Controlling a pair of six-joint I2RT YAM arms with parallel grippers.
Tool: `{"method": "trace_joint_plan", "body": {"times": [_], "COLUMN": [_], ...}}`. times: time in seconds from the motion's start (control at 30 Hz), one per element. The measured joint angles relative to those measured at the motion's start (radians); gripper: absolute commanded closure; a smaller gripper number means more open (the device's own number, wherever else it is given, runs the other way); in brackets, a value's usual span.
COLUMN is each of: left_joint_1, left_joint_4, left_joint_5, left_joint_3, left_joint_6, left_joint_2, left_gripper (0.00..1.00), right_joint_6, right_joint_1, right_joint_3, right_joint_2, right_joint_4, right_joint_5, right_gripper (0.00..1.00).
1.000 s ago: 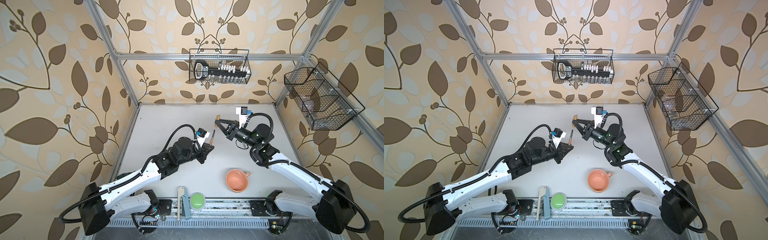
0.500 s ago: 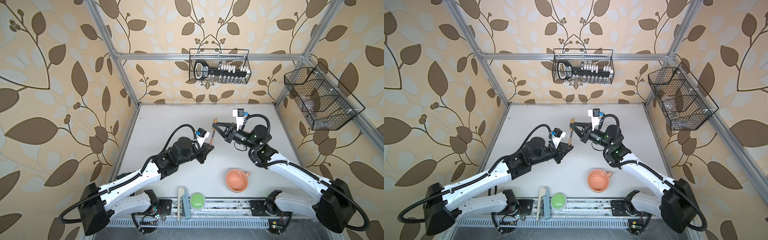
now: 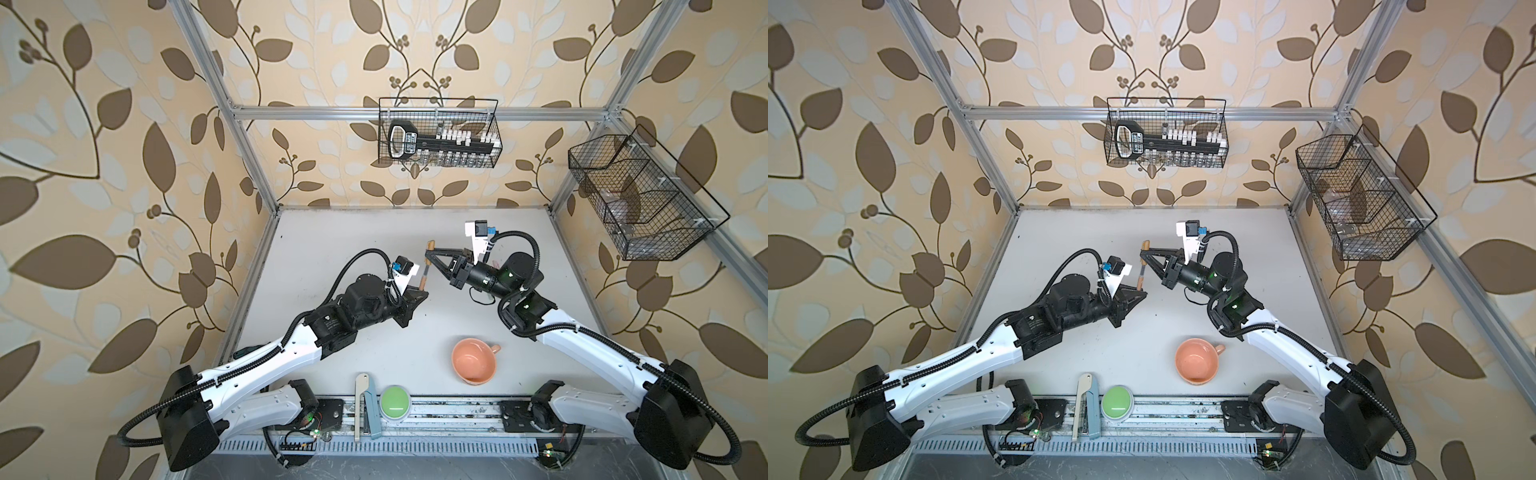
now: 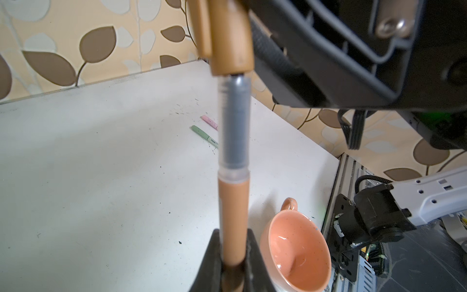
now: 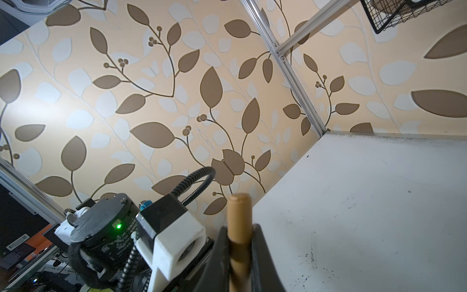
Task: Insert the pens into the pen caps
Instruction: 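Push the cap down onto the pen nib with the right gripper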
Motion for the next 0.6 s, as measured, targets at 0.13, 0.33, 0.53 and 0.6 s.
{"method": "trace_joint_plan", "body": {"times": [0.13,0.33,0.53,0.6], "left_joint_1": [0.0,0.0,0.0,-0.002], "left_joint_4": [0.001,0.004,0.001,0.001], "left_joint_5": [0.001,-0.003,-0.019,-0.023], "left_joint_3": [0.0,0.0,0.0,0.0], "left_joint_6": [0.0,0.003,0.003,0.004], "left_joint_2": [0.0,0.0,0.0,0.0], "left_gripper": [1.0,1.0,1.0,1.0], "right_joint_6": [0.001,0.024,0.038,0.037], "right_joint_1": [0.0,0.007,0.011,0.012], "right_joint_3": [-0.001,-0.019,-0.045,-0.047], "right_joint_2": [0.0,0.002,0.002,-0.002], "right_joint_4": [0.001,0.028,0.057,0.057], "right_joint_5": [0.0,-0.011,-0.01,-0.007], "right_gripper": [1.0,1.0,1.0,1.0]}}
